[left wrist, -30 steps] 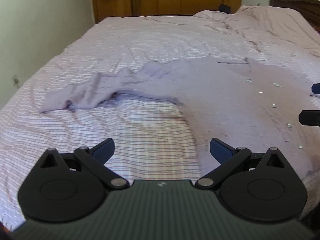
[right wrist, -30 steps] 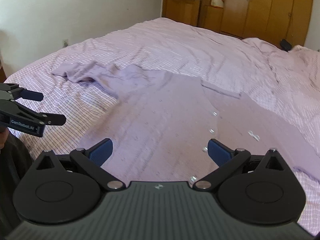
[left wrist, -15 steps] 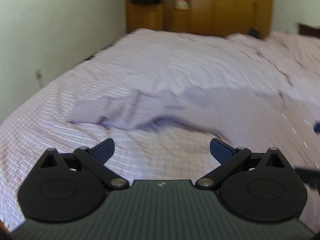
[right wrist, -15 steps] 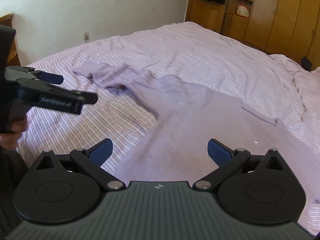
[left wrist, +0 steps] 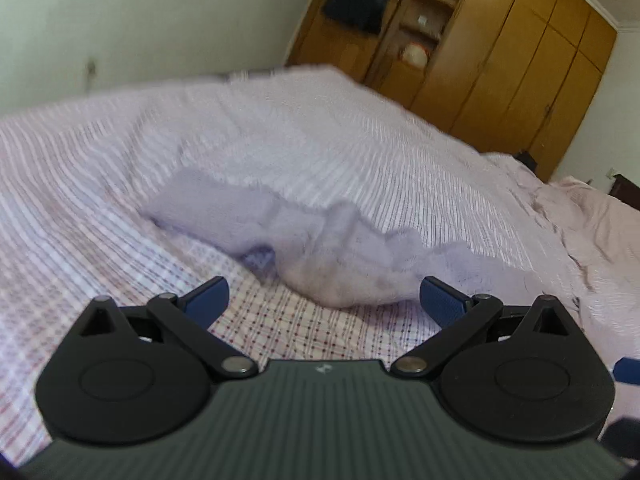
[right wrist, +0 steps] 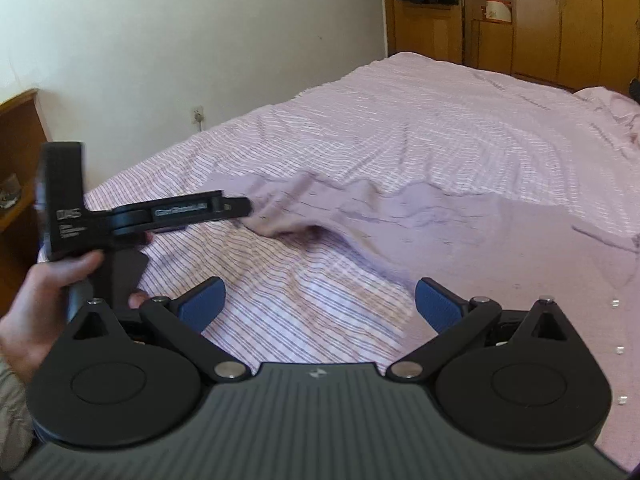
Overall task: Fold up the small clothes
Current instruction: 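Grasp the cardigan sleeve cuff with the left gripper while the right tool approaches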
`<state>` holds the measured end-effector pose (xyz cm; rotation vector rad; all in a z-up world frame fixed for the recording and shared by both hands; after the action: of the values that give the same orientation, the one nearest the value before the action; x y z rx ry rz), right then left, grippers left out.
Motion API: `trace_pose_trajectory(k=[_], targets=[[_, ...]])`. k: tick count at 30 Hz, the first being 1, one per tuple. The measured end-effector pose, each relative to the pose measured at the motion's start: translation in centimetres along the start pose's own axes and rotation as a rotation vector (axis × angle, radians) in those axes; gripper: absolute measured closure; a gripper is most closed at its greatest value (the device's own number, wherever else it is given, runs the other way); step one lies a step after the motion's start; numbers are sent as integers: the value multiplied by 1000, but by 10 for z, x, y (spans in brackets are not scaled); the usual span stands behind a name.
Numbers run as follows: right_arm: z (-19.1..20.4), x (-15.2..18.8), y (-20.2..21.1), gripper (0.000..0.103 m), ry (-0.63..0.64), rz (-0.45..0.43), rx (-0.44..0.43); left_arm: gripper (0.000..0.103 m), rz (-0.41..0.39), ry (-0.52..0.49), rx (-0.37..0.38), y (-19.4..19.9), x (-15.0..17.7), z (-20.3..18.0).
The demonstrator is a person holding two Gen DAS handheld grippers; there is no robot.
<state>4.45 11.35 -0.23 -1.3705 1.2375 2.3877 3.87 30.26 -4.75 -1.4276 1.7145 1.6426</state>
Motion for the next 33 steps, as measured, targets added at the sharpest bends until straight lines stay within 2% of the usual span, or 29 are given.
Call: trace_pose_trajectory(k=[5,8,10,12,13,15,17,18,20,23,25,28,30,33], targets=[[-4,2,-21,0,-33,75,-45,0,14,193,53,-23,5,33],[-11,8,-33,0,-31,119,-54,0,-32,288,67,-34,10,49],[-16,12,-33,0,-16,70,-76,0,-50,322,74,-39,12,55],[-20,18,-29,0,43,-45,-99,0,-71,328,76,-43,11,57],[-19,20,-27,0,68,-100,-70,0,-79,329,76,-44,11,59],[-18,23,-27,0,103,-186,64,0,-97,335,74,-48,11,61],[-17,22,-34,0,143,-229,127,0,-108,337,68,-52,10,61],[-18,20,-38,0,141,-222,108,0,-107,335,65,-56,8,61],[-24,11,-47,0,70,-178,14,0,-109,328,58,-59,5,59],[-34,-5,-66,0,-133,-113,-142,0,-120,326,57,-65,1,61],[-31,-9,-74,0,-205,-98,-195,0,-134,333,69,-71,-3,66],[-24,-7,-82,0,-243,-101,-274,0,-183,354,96,-75,-9,76],[-24,-2,-86,0,-262,-104,-297,2,-215,366,115,-80,-13,85],[-27,6,-94,0,-345,-77,-266,18,-226,388,70,-87,-19,95]])
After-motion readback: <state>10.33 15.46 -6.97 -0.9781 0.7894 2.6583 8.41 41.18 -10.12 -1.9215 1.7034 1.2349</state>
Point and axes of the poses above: each gripper's, at about its wrist camera, not at the fingertips, and y roughly against the way its jaws point, z to its left, x to its underside, the point moved 1 cm from there along -y, roughly the way its jaws point, and after that the axes turned 10 degrees about -y, right-handed, at the moved point
